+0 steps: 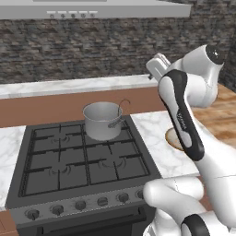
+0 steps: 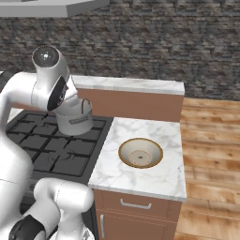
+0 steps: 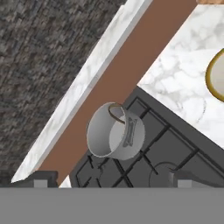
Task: Open the cabinet and move the ladle to the pot. Then close the cabinet.
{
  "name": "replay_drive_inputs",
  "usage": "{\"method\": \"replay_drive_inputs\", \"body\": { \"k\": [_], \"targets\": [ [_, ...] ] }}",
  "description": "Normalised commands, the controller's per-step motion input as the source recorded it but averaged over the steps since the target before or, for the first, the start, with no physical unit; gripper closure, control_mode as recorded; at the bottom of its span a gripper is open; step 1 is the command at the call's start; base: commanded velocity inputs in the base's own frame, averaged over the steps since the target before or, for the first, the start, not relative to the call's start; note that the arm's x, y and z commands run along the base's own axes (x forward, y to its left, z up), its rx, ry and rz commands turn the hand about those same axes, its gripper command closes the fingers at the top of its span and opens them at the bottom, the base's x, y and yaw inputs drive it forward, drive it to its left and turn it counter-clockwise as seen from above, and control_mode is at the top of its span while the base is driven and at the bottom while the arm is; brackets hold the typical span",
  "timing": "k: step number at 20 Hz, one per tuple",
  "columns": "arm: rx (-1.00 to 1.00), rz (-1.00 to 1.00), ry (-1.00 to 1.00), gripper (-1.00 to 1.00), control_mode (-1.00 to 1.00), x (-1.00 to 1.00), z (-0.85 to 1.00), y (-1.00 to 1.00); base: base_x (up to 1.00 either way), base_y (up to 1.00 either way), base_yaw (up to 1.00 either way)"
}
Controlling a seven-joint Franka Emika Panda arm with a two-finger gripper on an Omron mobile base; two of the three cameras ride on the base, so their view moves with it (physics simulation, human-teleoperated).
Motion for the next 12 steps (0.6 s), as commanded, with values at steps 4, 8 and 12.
{"method": "replay_drive_inputs", "body": {
  "k": [4,8,12],
  "targets": [
    [-0.14,0.11,-0.01,-1.00,-1.00,-0.33,0.01,0.00,0.00,0.00,0.00],
    [-0.16,0.17,-0.03,-1.00,-1.00,-0.32,0.09,-0.04,0.00,0.00,0.00],
    [-0.14,0.11,-0.03,-1.00,-1.00,-0.32,0.16,-0.03,0.00,0.00,0.00]
  ]
}}
